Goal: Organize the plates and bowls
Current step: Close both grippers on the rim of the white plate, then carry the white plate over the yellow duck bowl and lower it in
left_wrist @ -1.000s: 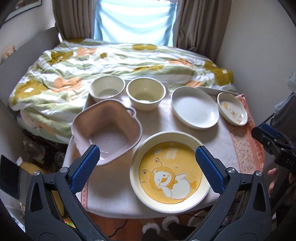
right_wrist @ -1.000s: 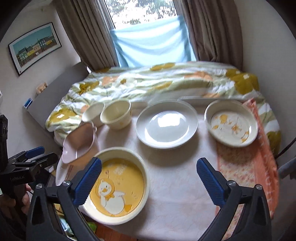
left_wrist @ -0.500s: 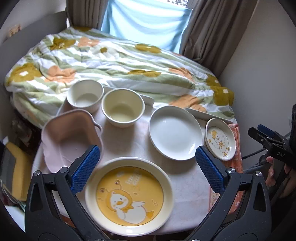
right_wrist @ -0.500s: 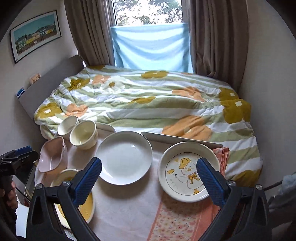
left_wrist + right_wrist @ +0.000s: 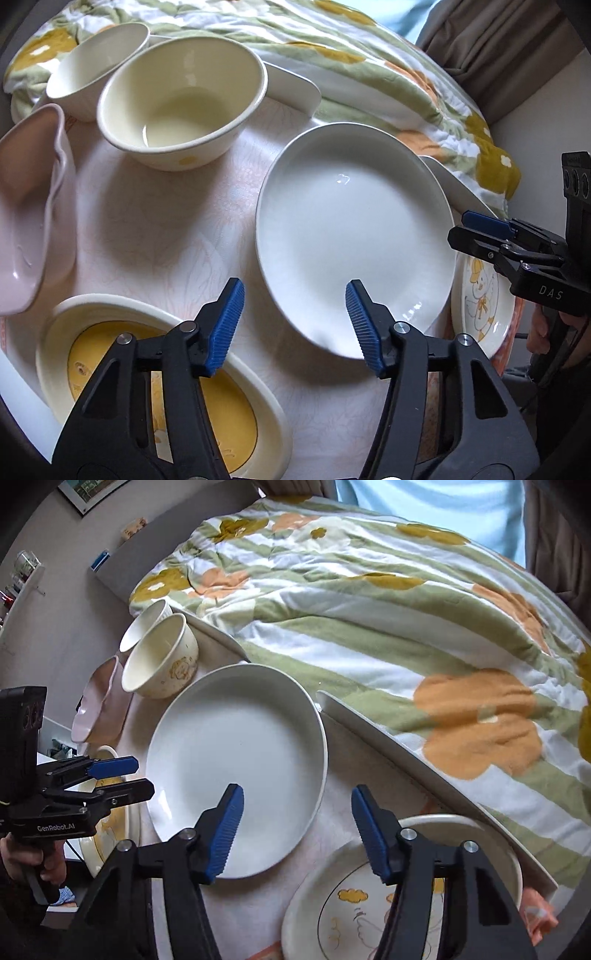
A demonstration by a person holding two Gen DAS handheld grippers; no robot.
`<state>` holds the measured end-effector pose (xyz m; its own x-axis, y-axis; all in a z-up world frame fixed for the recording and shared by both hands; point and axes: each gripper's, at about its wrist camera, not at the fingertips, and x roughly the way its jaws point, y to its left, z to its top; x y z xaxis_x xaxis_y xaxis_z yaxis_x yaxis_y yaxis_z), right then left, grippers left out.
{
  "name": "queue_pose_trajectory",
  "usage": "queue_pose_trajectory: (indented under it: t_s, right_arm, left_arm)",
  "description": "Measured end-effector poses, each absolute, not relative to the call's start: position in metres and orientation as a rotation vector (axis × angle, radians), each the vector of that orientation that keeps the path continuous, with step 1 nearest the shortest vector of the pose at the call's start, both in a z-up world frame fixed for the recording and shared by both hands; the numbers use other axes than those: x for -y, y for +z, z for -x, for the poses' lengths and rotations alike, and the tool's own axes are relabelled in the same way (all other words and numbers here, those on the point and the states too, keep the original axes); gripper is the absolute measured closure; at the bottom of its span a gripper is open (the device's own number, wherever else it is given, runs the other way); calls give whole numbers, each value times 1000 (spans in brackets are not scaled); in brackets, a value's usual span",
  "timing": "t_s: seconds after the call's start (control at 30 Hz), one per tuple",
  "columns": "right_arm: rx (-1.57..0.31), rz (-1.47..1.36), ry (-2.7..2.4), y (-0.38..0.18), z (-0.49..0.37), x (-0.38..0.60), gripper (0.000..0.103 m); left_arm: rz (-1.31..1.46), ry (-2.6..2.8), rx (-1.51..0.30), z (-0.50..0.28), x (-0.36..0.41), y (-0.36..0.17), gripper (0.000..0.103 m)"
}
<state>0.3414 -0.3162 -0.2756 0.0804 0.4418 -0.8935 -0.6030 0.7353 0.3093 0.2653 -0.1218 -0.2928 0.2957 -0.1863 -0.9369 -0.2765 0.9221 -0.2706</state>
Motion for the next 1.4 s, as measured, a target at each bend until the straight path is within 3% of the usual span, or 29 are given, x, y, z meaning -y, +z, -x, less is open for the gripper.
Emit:
queue_pose_trajectory:
  t_s: [0.13, 0.37, 0.6, 0.97, 1.4]
  right_arm:
    - [-1303, 185, 836, -292, -352, 311, 67]
    - [-1310, 216, 889, -300, -359, 307, 72]
    - [-1297, 256, 874, -303, -361, 307, 89]
    - [-1254, 231, 846, -286, -354, 308, 89]
    - [-1154, 197, 760, -203, -293, 297, 89]
  left_arm:
    - [440, 96, -1297, -273, 120, -305, 52]
    - [444, 144, -1312, -273, 115, -314, 82]
    - [451, 174, -1291, -272, 114, -312, 83]
    - [415, 183, -1271, -269, 117, -287, 84]
    - [325, 60, -1156, -221, 94, -206, 84]
